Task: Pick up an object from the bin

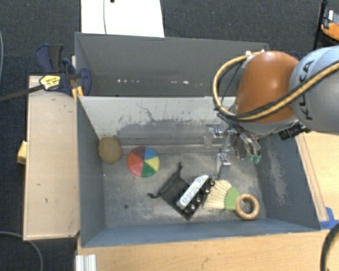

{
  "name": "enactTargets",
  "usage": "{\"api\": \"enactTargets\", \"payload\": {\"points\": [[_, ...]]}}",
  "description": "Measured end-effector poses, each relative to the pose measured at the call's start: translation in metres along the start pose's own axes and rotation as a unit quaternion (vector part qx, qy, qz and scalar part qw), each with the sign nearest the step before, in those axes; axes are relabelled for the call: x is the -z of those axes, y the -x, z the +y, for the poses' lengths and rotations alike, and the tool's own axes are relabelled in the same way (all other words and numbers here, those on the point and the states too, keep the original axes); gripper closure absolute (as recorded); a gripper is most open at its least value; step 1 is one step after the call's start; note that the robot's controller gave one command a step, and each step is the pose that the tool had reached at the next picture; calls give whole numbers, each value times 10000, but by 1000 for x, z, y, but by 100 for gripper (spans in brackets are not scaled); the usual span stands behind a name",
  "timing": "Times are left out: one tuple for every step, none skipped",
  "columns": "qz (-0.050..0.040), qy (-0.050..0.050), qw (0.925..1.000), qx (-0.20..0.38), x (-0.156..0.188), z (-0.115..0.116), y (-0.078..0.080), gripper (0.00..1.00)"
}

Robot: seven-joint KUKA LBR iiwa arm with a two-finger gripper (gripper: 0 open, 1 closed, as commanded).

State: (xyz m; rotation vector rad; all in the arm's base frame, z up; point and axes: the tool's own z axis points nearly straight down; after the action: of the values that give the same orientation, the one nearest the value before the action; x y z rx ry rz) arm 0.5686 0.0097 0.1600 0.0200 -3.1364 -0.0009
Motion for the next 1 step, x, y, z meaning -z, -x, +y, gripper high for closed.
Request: {"api": "enactTargets", "payload": {"points": [[-42, 0, 10000, -1, 5, 0, 2, 0]]}}
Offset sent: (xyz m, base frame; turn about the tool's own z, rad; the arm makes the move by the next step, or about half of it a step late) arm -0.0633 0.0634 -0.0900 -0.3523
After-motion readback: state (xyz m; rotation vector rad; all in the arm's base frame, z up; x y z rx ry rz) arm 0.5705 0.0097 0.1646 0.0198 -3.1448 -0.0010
